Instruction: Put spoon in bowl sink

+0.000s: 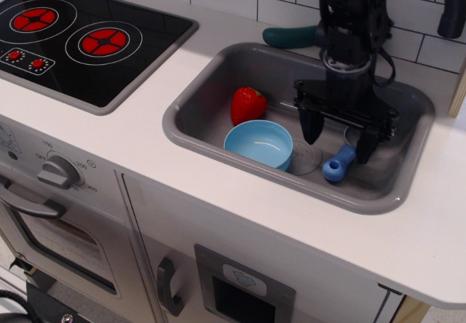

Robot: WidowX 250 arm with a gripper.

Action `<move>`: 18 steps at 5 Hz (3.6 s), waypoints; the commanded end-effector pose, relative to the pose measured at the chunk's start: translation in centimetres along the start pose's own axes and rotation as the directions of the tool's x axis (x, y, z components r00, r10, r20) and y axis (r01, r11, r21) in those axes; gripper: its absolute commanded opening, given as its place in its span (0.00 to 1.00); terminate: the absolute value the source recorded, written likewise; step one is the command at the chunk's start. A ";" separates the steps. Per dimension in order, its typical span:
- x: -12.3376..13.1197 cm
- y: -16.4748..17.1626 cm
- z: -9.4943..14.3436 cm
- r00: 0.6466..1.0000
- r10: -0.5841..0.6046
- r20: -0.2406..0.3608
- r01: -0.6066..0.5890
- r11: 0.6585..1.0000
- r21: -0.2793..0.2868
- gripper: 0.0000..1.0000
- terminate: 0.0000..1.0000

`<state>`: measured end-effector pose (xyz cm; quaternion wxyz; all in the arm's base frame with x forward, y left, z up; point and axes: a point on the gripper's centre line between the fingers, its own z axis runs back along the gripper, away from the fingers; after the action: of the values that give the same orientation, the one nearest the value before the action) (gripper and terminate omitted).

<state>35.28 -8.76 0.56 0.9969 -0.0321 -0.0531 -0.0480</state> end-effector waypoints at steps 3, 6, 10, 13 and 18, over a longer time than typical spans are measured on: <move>0.6 -0.9 -0.3 0.999 -0.025 0.046 0.025 1.000 -0.007 1.00 0.00; 1.1 -1.0 0.7 0.997 0.013 0.078 -0.013 1.000 -0.007 0.00 0.00; -1.0 3.1 6.4 0.804 0.588 0.085 -0.590 0.808 -0.010 0.00 0.00; -2.8 6.2 6.8 0.400 0.911 0.103 -0.916 0.400 0.027 0.00 0.00; -4.7 5.4 3.4 0.365 0.931 -0.013 -0.928 0.365 0.075 0.00 0.00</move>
<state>31.14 -1.70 1.92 0.8505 -0.0208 0.0114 0.5254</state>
